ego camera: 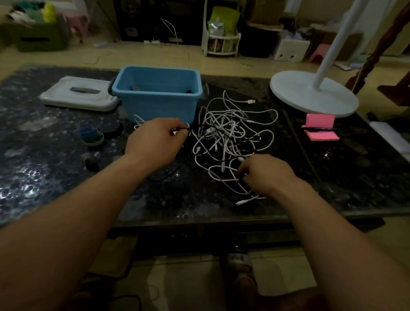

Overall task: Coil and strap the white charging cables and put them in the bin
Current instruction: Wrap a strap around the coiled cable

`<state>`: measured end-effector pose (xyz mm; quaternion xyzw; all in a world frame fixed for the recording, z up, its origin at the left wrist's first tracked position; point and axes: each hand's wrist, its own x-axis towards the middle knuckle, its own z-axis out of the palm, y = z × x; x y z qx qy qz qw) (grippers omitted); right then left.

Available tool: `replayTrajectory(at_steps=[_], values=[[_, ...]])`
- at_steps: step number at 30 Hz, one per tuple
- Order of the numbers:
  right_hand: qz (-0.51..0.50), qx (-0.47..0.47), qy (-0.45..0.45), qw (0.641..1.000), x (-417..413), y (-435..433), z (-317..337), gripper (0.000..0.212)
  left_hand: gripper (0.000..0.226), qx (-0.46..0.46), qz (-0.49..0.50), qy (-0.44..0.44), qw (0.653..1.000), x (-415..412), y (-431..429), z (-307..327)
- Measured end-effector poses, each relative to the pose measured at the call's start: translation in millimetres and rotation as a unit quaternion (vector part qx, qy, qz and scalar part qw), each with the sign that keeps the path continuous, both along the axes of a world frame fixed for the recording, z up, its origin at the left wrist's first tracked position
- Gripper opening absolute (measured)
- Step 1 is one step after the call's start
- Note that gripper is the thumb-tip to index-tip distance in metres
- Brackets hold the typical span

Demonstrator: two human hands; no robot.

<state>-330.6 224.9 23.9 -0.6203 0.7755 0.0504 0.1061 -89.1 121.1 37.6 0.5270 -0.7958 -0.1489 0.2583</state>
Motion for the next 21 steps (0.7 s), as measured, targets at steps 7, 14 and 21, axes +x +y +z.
replayTrajectory(at_steps=[7,14,21], values=[[-0.015,-0.049,0.042,0.998,2,-10,-1,0.008,0.02,0.016,-0.006,0.046,0.999,-2,-2,0],[-0.005,-0.166,0.007,0.986,2,-8,12,0.015,0.02,0.03,-0.024,0.057,0.998,-3,1,-6],[-0.037,-0.18,-0.022,0.983,-3,-9,25,0.022,0.024,0.054,-0.064,0.034,0.996,-7,13,-15]])
